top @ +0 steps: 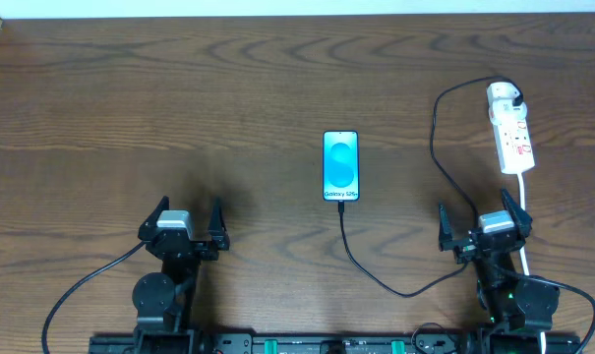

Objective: Plug charger to phone and switch on socket

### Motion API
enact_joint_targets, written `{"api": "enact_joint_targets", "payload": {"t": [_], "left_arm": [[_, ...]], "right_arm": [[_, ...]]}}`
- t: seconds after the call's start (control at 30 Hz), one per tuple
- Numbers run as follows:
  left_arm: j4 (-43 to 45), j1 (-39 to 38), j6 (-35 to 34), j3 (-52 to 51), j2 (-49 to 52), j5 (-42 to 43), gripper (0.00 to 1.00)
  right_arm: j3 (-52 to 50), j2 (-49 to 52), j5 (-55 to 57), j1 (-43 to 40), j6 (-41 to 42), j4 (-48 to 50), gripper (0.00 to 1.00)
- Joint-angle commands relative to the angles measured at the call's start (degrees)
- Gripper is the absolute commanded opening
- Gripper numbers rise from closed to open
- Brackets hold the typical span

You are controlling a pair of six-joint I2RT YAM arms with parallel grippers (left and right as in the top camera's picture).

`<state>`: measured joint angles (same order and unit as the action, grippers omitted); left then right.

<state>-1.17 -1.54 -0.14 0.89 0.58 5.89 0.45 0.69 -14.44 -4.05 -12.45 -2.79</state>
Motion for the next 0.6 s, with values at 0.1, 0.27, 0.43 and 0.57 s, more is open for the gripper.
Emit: {"api": "enact_joint_targets", "payload": {"t": [0.1,0.27,0.43,0.57], "left_arm": [[-2.51,0.24,1.99,-0.66,-0.52,0.96,0.91],[-2.54,0.24,5.14,-0.66,-0.52,1.07,0.91],[-2.56,0.24,5.73,-0.66,-0.52,1.20,0.91],[-2.49,0.24,4.96,-0.66,-0.52,1.18,0.91]], "right_arm": [[-0.15,-0.37,0.39,-0.35,0.85,-0.22,0.99],[-0.15,-0.37,0.39,-0.35,0.85,-0.22,0.99],[-0.15,-0.37,0.39,-0.35,0.85,-0.22,0.99],[-0.15,-0.37,0.39,-0.35,0.85,-0.22,0.99]]}}
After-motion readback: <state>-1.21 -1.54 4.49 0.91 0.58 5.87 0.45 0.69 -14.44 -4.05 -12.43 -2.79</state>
